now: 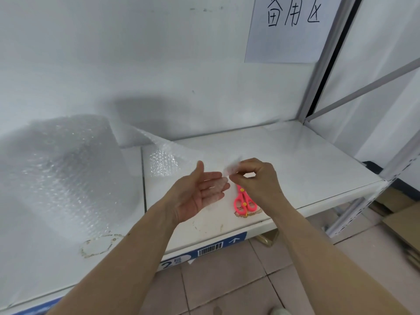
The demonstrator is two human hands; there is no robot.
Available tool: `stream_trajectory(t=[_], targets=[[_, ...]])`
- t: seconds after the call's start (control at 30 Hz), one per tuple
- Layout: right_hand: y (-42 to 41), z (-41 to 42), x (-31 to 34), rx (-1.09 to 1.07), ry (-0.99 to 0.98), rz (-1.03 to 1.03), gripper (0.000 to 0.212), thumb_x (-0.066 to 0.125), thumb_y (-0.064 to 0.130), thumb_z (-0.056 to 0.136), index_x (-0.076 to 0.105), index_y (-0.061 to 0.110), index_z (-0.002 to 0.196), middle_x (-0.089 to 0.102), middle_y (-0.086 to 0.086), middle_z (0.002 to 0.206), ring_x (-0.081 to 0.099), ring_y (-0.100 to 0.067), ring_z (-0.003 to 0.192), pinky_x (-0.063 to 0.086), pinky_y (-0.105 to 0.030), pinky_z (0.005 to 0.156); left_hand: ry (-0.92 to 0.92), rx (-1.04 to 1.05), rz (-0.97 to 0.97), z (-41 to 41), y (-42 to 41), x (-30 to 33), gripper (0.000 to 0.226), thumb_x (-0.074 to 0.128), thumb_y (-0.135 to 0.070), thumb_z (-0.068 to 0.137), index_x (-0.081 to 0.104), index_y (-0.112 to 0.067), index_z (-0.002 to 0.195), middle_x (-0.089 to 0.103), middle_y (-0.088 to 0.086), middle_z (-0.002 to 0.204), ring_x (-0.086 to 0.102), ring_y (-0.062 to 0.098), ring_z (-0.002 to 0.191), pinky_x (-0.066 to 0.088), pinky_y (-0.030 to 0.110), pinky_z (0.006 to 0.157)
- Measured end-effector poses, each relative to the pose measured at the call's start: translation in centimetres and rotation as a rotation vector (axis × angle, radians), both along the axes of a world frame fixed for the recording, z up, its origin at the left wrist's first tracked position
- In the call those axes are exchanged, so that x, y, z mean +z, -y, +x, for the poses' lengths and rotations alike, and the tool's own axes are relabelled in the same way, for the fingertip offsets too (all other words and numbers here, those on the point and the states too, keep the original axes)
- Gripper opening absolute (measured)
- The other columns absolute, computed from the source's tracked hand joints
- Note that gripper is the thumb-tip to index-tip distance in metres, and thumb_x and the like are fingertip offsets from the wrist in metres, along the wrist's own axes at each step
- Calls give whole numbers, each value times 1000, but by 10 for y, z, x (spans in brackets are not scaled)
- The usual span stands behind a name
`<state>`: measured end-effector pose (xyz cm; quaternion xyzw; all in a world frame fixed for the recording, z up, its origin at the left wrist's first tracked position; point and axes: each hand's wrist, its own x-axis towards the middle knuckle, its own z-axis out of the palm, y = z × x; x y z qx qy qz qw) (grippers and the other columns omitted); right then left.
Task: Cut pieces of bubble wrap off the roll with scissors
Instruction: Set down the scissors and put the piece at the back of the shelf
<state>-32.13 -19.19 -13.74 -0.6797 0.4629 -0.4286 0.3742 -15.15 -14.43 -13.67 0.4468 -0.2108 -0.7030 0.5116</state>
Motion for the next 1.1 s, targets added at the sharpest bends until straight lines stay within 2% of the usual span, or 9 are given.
stream_trajectory(t=[0.2,0.33,0.47,0.53,0.6,0.67,0.8,0.93,1.1], targets=[[0,0,-3,56,-234,-71,22,65,9,91,77,20,105,53,10,96,57,-2,84,41,-7,70,-18,-15,16,-2,1,4,70,51,-60,89,61,2,119,71,18,115,70,32,106,55,41,88],[-1,-1,-3,84,-266,-64,26,60,8,93,75,19,112,50,7,98,55,-5,85,39,-7,68,56,-21,-58,-4,-3,3,50,73,-21,78,59,2,121,70,18,119,70,29,107,60,34,83],[-2,0,2,64,-168,52,38,52,0,90,70,25,112,54,7,103,55,-3,92,40,-9,75,169,39,-86,-7,-4,-2,45,73,14,72,62,-1,113,74,15,111,72,26,99,60,31,80],[-1,1,4,28,1,197,27,56,16,94,63,24,118,58,6,110,59,-7,98,45,-21,82,219,22,-105,-7,-4,0,44,71,17,74,62,-2,113,74,13,110,73,25,96,60,32,81],[-1,2,6,28,105,378,35,58,40,94,57,21,124,63,3,114,64,-11,99,52,-29,80,269,-16,-128,-6,-5,0,43,69,18,76,62,-2,114,74,14,111,73,27,97,59,34,82],[-1,3,4,49,79,435,41,63,46,90,64,16,117,70,1,107,68,-14,96,55,-28,75,315,-66,-146,-6,-6,1,41,69,17,78,63,-3,114,73,15,112,73,28,97,58,38,86],[0,2,1,9,93,356,19,73,29,87,74,13,96,74,0,89,69,-11,83,54,-20,63,360,-157,-158,-6,-8,1,37,69,9,83,62,-3,117,74,12,111,72,28,100,59,38,86],[2,0,-2,-57,128,322,12,78,26,83,75,16,87,76,-1,82,71,-13,77,60,-28,69,338,-141,-122,-7,-7,0,26,70,-9,87,64,-5,113,73,16,112,70,32,105,57,42,90],[3,-1,-4,-146,135,288,14,79,29,81,76,16,76,76,-4,73,73,-21,74,62,-42,78,470,-172,-130,-6,-7,-2,51,86,-3,68,64,-7,113,74,16,109,71,33,102,56,46,92]])
